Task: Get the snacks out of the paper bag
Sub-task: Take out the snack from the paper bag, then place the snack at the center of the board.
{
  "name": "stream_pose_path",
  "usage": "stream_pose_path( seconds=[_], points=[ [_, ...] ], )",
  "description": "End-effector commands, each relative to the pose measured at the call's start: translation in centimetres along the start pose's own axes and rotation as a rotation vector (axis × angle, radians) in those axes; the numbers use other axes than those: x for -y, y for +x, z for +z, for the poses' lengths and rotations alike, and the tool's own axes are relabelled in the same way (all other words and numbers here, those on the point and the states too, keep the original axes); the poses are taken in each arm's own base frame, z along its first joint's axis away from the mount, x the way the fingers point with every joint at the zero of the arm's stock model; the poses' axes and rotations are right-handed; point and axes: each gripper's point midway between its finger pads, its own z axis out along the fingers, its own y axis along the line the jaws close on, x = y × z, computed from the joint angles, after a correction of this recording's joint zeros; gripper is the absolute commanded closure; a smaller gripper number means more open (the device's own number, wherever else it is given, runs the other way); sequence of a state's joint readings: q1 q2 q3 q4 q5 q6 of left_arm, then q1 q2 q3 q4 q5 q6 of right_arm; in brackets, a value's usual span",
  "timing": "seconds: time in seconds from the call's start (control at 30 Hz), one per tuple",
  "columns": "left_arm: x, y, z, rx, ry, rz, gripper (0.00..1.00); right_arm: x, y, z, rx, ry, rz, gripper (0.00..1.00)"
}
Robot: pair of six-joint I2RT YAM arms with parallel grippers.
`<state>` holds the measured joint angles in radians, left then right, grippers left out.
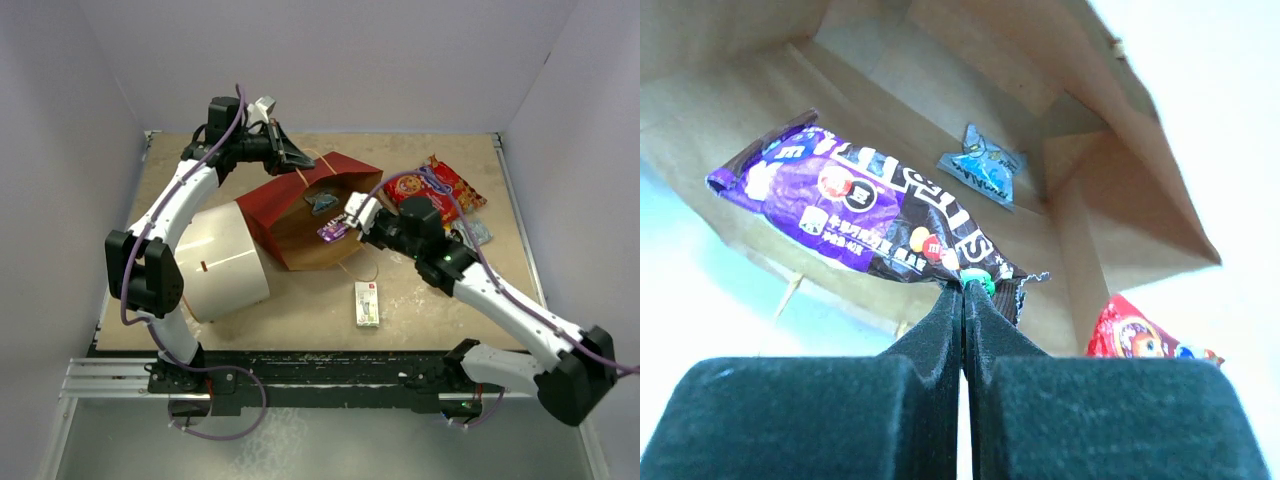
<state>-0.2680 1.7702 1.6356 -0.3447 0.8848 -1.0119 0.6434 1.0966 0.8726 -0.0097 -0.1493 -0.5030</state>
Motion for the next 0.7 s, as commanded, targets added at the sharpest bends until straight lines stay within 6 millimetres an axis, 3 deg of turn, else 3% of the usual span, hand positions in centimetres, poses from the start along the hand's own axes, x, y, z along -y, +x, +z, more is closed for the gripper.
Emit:
stream_pose_path(
  seconds=[0.0, 0.23, 0.4, 0.53, 0.67],
  points=[
    [-0.1, -1.4, 0.1, 0.034, 0.024, 0.033, 1.00, 0.8, -0.4, -4.0, -0.016, 0.098, 0.148, 1.00],
    [-0.6, -1.7, 0.7, 0.023, 0.023, 0.023, 1.00, 7.1, 1.0, -9.6, -0.050, 0.580, 0.457, 1.00],
    [-0.5, -1.9, 0.7, 0.024, 0.024, 0.025, 1.00, 10.6, 4.5, -13.5, -0.103, 0.926, 0.723, 1.00],
    [-0.5, -1.9, 0.7, 0.023, 0.023, 0.024, 1.00, 11.4, 8.9, -15.4, -0.276, 1.009, 0.709, 1.00],
    [-0.6, -2.0, 0.8, 0.016, 0.023, 0.022, 1.00, 10.8, 9.3, -15.0, -0.405, 0.792, 0.379, 1.00]
  ],
)
